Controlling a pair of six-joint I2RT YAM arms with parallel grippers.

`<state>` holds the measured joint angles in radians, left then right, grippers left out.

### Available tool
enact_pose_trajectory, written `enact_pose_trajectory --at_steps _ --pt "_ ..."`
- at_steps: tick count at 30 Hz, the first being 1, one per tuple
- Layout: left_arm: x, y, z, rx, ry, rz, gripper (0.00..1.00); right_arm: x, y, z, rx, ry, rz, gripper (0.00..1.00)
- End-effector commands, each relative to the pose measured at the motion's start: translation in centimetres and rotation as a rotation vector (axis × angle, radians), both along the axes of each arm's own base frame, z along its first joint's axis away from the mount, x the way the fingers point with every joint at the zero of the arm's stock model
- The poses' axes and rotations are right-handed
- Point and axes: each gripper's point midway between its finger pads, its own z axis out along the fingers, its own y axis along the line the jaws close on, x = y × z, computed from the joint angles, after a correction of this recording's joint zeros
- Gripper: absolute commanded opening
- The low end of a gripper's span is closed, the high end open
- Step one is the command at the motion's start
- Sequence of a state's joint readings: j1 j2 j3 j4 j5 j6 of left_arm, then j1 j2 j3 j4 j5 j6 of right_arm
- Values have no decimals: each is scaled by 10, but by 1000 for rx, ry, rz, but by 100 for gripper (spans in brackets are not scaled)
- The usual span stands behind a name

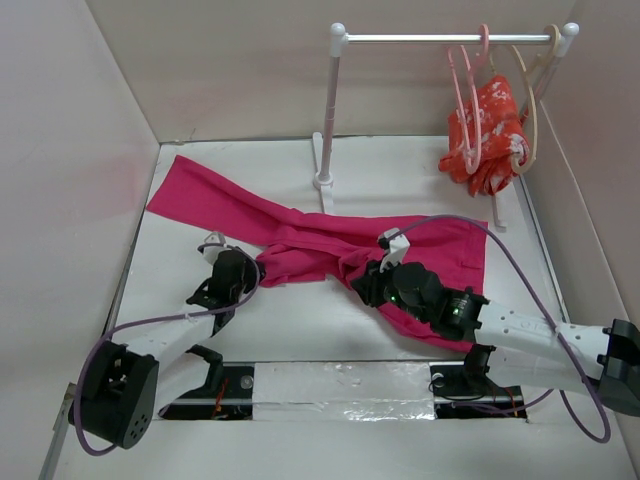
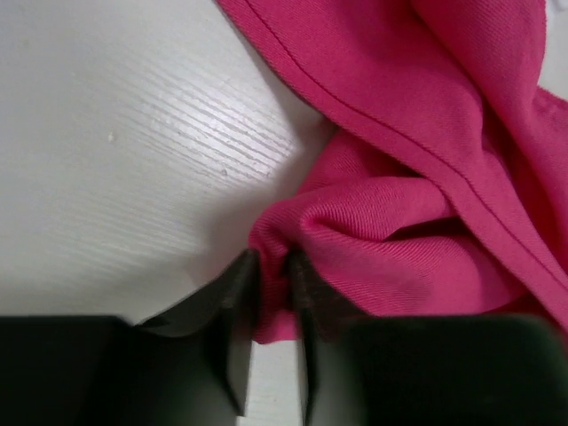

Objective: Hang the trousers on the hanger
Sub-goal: Flatten out the trousers at the center of the board.

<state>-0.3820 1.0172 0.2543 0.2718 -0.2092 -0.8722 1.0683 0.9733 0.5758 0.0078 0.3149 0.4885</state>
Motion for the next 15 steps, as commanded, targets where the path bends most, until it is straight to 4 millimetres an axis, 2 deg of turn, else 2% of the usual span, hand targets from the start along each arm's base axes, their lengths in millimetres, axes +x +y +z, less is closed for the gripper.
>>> enact_pose_trajectory --at_steps 1,3,4,5,6,7,9,10,12,13,15 --pt "13 -16 18 -50 -72 -49 16 9 -1 7 24 -34 -56 31" --pt "12 -18 21 -57 -73 -58 0 11 -1 7 23 -35 -67 32" --pt "17 -18 36 -61 -104 -50 0 12 -2 7 21 -38 -74 34" --pt "21 -9 44 -22 -120 -20 0 13 -4 7 14 -37 -84 34" --pt "16 -2 45 17 -89 -5 0 13 -5 7 12 -37 -87 35" --pt "25 0 83 15 -167 14 0 14 -6 8 11 -41 -92 36" --pt "23 14 112 92 -196 45 0 13 -9 11 17 -45 -95 38" --pt "27 17 160 79 -293 59 0 13 -9 13 23 -48 -96 39" --pt "25 23 196 109 -346 63 0 16 -12 18 37 -58 -107 39" --pt "26 19 234 89 -411 49 0 15 -13 23 49 -64 -107 40" --pt "26 14 259 98 -425 13 0 18 -15 27 53 -75 -112 42"
